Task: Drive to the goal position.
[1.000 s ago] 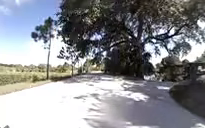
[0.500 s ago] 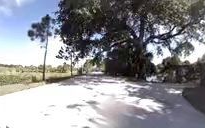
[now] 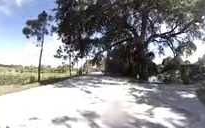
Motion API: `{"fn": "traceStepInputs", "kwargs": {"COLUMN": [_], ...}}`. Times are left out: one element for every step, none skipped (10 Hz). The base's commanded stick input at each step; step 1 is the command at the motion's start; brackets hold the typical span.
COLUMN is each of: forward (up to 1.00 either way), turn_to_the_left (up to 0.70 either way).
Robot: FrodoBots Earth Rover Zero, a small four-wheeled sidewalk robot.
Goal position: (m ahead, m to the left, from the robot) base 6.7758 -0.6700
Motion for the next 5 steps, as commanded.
{"fn": "traceStepInputs", "kwargs": {"forward": [0.85, 0.85, 0.85, 0.85, 0.85], "turn_to_the_left": [0.00, 0.00, 0.00, 0.00, 0.00]}}
